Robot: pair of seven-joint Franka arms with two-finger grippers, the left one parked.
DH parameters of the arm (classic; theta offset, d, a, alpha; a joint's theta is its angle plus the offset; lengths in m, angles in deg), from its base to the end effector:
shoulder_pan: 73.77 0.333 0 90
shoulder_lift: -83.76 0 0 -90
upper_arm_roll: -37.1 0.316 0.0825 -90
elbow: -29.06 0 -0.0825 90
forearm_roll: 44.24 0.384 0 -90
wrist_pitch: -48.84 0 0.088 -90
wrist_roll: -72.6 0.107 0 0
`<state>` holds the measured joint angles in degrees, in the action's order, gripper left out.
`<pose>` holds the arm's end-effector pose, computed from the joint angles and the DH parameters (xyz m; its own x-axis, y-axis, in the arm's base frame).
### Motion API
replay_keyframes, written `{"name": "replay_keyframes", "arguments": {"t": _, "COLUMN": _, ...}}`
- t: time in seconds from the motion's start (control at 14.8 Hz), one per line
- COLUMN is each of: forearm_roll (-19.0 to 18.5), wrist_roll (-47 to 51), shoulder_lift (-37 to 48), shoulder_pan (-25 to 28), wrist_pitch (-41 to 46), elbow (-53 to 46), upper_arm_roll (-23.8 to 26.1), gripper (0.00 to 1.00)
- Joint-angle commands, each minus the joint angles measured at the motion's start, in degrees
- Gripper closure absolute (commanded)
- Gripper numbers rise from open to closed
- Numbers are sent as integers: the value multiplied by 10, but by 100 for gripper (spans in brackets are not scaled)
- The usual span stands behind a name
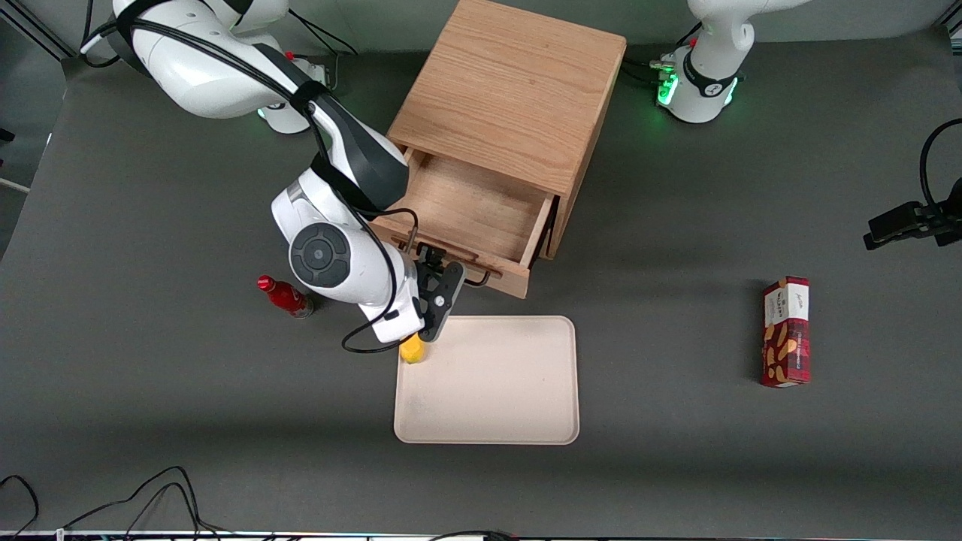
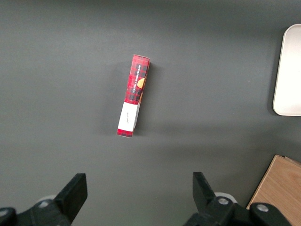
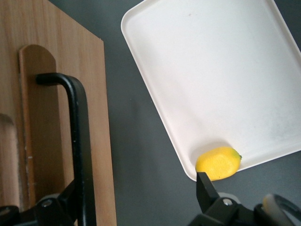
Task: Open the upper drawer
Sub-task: 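Keep pulling the drawer handle further out with the right gripper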
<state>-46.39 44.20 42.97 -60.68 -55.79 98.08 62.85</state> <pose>0.6250 0.3857 0.3859 0.4699 0.8783 0.0877 0.8665 -0.4400 -0.2359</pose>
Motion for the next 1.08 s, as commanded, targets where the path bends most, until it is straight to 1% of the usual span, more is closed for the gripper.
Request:
{"name": "replay_keyframes", "arguments": {"t": 0.0, "forearm_roll": -12, "wrist_roll": -13, "shoulder_lift": -25, "shoulder_pan": 7, "wrist_pitch": 13, "elbow": -45, "upper_arm_roll": -8, "gripper": 0}}
{"name": "replay_keyframes", "arguments": {"t": 0.74, "forearm_roll": -11, "wrist_roll": -15, "shoulder_lift": -49, "shoulder_pan": 11, "wrist_pitch": 7, "elbow": -80, "upper_arm_roll": -44, "gripper": 0}}
{"name": "replay_keyframes", "arguments": {"t": 1.01, "forearm_roll": -9, "wrist_roll": -14, "shoulder_lift": -50, "shoulder_pan": 11, "wrist_pitch": 7, "elbow": -83, "upper_arm_roll": -45, "gripper": 0}}
